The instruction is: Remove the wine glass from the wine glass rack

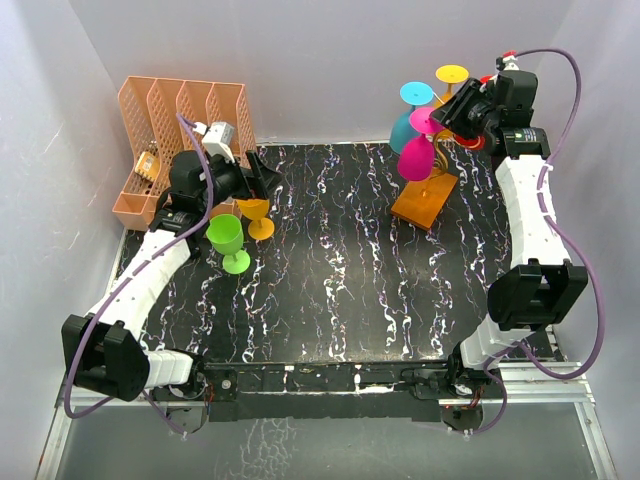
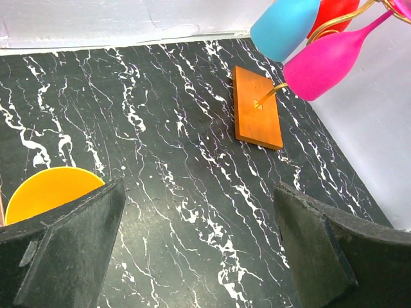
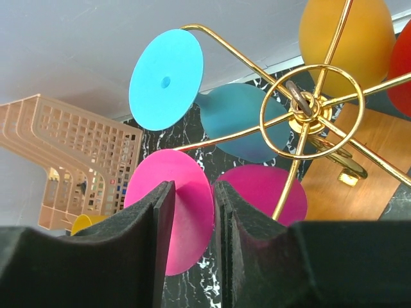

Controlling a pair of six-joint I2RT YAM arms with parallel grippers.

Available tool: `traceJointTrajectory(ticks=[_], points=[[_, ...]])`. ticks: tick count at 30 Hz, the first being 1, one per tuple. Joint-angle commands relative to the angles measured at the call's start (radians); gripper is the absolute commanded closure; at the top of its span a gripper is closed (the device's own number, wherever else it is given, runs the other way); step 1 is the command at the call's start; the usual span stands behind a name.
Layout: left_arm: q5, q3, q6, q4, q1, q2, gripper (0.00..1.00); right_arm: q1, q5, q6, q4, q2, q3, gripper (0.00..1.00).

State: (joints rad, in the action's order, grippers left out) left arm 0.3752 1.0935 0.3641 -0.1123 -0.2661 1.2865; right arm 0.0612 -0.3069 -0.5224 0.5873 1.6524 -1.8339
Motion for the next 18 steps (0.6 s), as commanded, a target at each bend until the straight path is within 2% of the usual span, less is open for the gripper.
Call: traceJointTrajectory(ticks=[1, 11, 18], points=[[0.024, 0.014, 0.019, -0.033, 0.023, 0.0, 0.03, 0.006, 0.022, -0.083, -0.045, -0.039, 0.026, 0.67], [0.027, 0.015, 0.037, -0.034, 0.042, 0.019, 0.03, 0.021, 0.003, -0.286, -0.14, -0.113, 0.105, 0.83], [0.041, 0.013, 0.053, -0.043, 0.058, 0.025, 0.03, 0.053, -0.04, -0.4, -0.226, -0.15, 0.168, 0.89]])
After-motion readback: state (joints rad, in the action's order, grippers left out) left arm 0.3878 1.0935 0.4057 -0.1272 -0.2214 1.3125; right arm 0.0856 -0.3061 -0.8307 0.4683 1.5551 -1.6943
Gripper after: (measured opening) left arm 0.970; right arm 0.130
